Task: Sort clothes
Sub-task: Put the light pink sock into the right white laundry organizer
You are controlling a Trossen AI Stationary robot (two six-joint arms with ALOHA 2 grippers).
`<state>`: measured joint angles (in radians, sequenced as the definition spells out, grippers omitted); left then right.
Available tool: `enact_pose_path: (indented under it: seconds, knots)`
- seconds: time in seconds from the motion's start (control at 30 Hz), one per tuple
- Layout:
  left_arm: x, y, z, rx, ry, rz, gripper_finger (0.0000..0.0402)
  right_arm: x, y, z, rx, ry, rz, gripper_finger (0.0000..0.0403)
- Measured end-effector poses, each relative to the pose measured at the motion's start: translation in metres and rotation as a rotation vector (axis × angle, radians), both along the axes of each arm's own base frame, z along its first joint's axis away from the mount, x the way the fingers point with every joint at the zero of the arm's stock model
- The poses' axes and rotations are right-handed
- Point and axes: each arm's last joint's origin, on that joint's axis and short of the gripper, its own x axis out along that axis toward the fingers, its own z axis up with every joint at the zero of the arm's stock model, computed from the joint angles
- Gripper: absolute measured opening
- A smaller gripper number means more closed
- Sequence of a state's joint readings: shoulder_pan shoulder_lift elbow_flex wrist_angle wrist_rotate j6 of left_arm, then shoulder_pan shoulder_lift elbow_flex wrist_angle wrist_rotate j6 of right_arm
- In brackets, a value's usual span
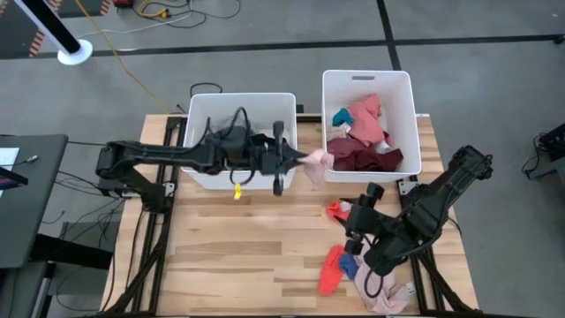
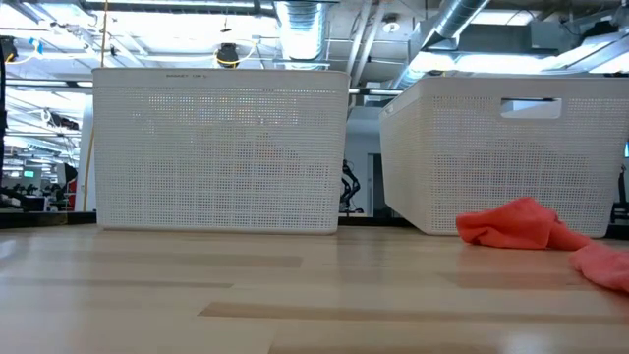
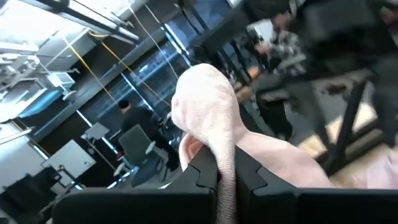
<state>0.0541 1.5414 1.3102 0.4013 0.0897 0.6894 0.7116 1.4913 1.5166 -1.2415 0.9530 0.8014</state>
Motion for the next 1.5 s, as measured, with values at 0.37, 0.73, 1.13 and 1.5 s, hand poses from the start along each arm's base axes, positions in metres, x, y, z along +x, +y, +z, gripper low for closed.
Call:
enact_pose_path:
  seconds: [0.37, 0.73, 1.13, 1.5]
  knots:
    - [0.030, 0.036, -0.026, -0.088, 0.039, -0.008, 0.0001, 0.012, 0.002, -0.036, -0.019, 0.065, -0.100, 0.0216]
    - [0.006, 0.026, 0.016, 0.009, 0.127, -0.011, 0.0001, 0.013, -0.048, -0.041, -0.204, 0.289, -0.207, 0.0193]
    - [-0.034, 0.032, 0.038, -0.002, 0.230, 0.027, 0.0000, 0.022, -0.105, -0.014, -0.088, 0.390, -0.075, 0.0182]
    - [-0.043, 0.033, 0.027, -0.038, 0.378, 0.034, 0.0000, 0.027, -0.144, 0.000, 0.142, 0.352, 0.079, 0.0182]
